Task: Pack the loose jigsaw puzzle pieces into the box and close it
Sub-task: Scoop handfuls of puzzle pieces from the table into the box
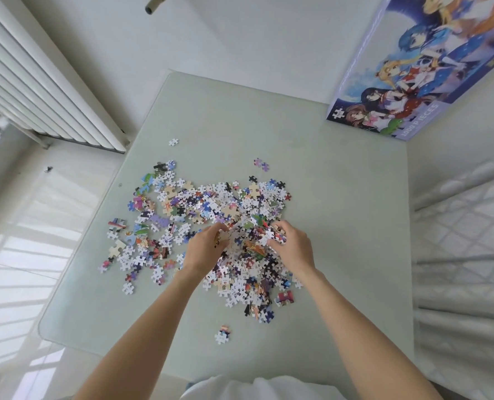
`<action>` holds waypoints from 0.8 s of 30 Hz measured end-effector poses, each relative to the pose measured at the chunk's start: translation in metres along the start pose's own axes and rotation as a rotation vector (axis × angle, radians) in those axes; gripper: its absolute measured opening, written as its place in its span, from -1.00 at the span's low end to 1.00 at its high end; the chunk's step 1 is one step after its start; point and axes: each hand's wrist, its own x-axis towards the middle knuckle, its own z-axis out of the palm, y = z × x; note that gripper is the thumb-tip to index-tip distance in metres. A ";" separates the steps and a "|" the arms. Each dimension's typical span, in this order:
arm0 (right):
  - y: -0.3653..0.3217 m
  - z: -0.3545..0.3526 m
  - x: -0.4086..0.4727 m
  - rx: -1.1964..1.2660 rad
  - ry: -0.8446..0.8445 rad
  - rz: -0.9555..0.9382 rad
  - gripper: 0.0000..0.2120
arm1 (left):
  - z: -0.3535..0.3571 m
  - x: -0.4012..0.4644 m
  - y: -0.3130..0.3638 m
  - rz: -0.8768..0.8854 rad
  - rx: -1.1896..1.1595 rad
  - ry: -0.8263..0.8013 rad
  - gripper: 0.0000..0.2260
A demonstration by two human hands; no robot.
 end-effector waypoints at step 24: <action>-0.027 -0.247 0.044 0.565 0.340 -0.151 -0.66 | -0.107 0.108 0.215 0.477 -0.378 0.230 -0.83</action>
